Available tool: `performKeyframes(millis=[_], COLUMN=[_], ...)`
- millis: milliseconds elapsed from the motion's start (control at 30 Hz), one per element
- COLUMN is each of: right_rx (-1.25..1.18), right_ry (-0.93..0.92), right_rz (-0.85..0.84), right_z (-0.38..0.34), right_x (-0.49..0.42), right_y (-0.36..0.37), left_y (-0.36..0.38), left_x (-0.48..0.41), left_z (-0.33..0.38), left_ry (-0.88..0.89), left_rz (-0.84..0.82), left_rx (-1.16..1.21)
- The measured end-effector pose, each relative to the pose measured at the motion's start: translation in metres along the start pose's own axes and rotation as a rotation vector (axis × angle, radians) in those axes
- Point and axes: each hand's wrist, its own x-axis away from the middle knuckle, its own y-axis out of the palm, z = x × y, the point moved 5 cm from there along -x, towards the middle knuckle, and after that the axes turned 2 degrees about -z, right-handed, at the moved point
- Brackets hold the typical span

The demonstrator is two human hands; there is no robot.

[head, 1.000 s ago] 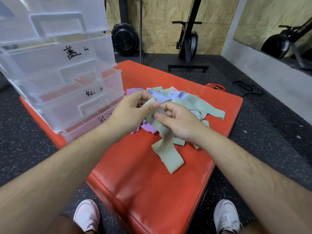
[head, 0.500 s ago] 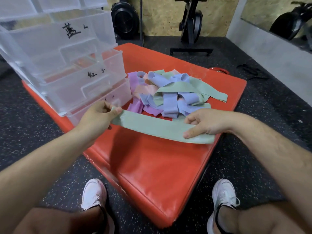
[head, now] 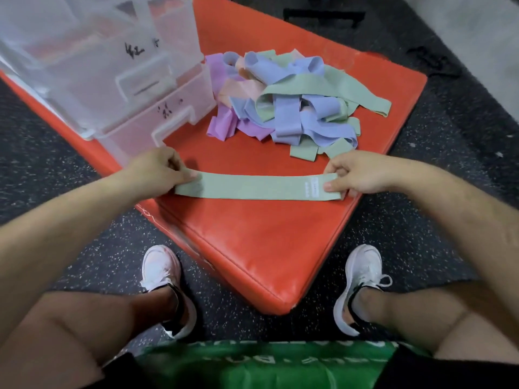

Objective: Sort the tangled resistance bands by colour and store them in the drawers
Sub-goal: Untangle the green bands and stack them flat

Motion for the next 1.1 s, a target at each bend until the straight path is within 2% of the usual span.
performKeyframes(millis=[133,333,433,533,633,800,900,967,1100], right_rx=[0.017,-0.048,0.030,0.185,0.219,0.275,0.319,0.251,0.179], right_ry=[-0.021,-0.057,-0.080,-0.080,-0.078,-0.027,0.001,0.009,0.004], right_rz=[0.065,0.251,0.305,0.346,0.345,0.309,0.303,0.327,0.349], right_z=[0.003,0.009,0.005,0.006,0.007,0.003,-0.002,0.001,0.000], right_x=[-0.001,0.002,0.002,0.004,0.004,0.004,0.002,0.006,0.017], right_y=[0.004,0.009,0.009,0.006,0.006,0.008,0.009,0.012,0.017], left_y=[0.001,0.009,0.012,0.013,0.019,0.022,0.026,0.031,0.033], left_x=[-0.007,0.006,0.010,0.015,0.011,0.000,-0.006,-0.007,-0.002], left_z=[-0.011,-0.007,-0.012,-0.003,0.002,0.011,0.020,0.025,0.018], left_ry=[0.065,0.219,0.224,0.361,0.449,0.361,0.381,0.408,0.464], left_rz=[0.005,0.130,0.194,0.245,0.202,0.108,-0.001,-0.053,-0.017], left_rx=[-0.004,-0.089,-0.095,-0.164,-0.329,-0.496,-0.491,-0.497,-0.422])
